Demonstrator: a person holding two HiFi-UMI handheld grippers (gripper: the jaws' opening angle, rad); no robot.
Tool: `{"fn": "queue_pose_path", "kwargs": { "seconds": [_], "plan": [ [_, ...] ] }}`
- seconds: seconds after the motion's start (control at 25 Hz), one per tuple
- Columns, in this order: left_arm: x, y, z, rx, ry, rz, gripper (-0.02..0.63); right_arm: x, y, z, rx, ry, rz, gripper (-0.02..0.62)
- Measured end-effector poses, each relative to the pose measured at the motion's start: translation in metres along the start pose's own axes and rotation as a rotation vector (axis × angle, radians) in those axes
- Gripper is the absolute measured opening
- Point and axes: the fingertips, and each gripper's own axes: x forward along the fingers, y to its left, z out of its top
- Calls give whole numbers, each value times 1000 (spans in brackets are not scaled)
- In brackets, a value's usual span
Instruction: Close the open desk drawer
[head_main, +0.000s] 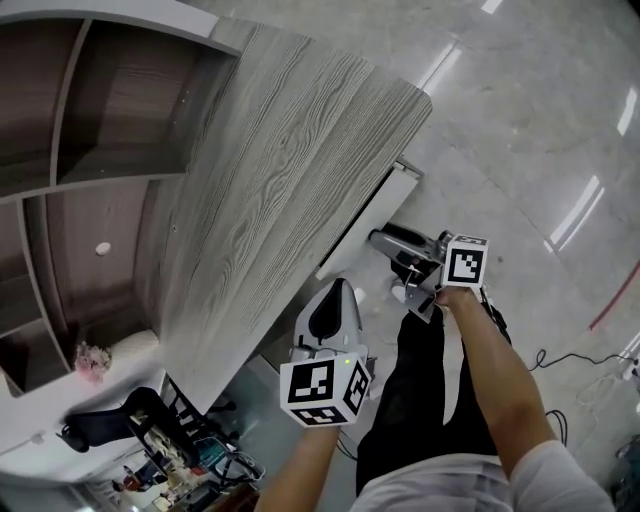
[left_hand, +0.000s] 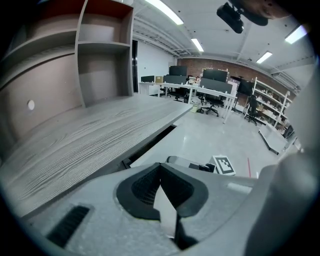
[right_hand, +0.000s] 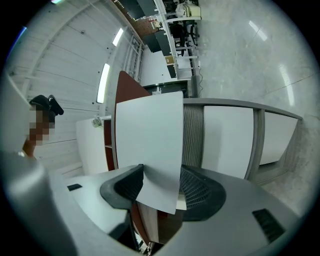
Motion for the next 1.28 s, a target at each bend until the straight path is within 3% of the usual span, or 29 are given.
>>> {"fn": "queue_pose_path", "kwargs": {
  "seconds": [0.84, 1.28],
  "plan": [
    [-29, -21, 2, -43, -49, 43, 2, -65, 4, -20, 25, 105, -55, 232],
    [-28, -23, -9, -52, -38, 41, 2, -72, -8, -23, 46, 93, -112, 232]
  ]
}}
